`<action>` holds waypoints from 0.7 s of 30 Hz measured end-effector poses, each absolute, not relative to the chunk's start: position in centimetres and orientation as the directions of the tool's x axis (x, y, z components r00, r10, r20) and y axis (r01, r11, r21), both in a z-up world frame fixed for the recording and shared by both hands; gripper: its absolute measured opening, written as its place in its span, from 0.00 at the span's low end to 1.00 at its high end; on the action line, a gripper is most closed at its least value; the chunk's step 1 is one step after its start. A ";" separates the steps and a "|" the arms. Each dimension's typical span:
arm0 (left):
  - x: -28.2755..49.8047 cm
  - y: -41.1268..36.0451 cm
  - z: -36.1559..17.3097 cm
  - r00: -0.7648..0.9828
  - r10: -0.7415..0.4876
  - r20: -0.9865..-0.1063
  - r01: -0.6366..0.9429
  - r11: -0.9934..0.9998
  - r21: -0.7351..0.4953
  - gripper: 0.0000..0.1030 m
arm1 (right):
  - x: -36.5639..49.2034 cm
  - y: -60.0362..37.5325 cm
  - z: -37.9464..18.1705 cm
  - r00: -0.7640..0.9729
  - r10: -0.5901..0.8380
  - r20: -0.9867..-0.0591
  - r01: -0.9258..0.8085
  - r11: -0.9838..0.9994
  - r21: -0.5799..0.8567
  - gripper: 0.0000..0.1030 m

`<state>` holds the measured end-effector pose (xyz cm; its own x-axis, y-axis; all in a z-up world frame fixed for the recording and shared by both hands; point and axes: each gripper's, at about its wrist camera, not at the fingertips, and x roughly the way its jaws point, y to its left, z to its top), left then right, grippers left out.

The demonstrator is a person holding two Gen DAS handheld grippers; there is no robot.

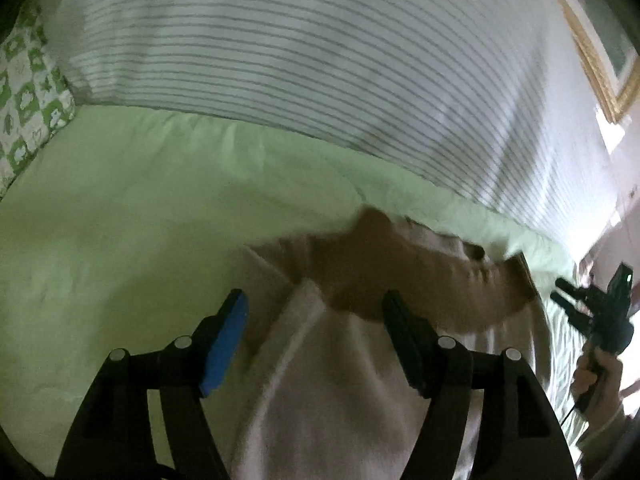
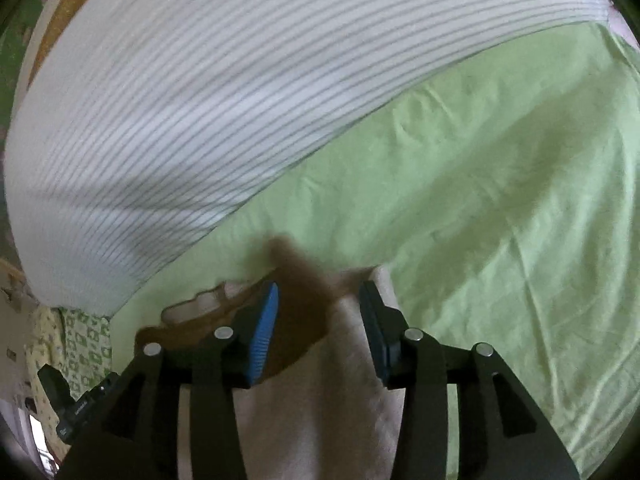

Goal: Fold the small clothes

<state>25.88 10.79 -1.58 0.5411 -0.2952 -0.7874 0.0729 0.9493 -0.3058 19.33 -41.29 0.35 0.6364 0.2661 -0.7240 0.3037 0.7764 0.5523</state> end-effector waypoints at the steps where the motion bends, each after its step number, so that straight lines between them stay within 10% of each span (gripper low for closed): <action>1: 25.2 10.3 -1.5 0.536 -0.304 -0.787 0.093 0.948 -0.303 0.68 | 19.0 -40.8 0.7 0.639 0.273 -0.719 0.282 0.787 0.549 0.43; 11: 20.4 0.6 -4.9 0.449 -0.353 -0.821 0.399 0.901 -0.169 0.69 | 17.0 -28.6 -0.7 0.466 0.412 -0.783 -0.220 0.911 0.348 0.43; 21: 29.5 5.9 -6.7 0.511 -0.195 -0.837 0.167 0.978 -0.126 0.60 | 24.4 -32.8 -3.3 0.486 0.274 -0.830 -0.098 0.961 0.260 0.43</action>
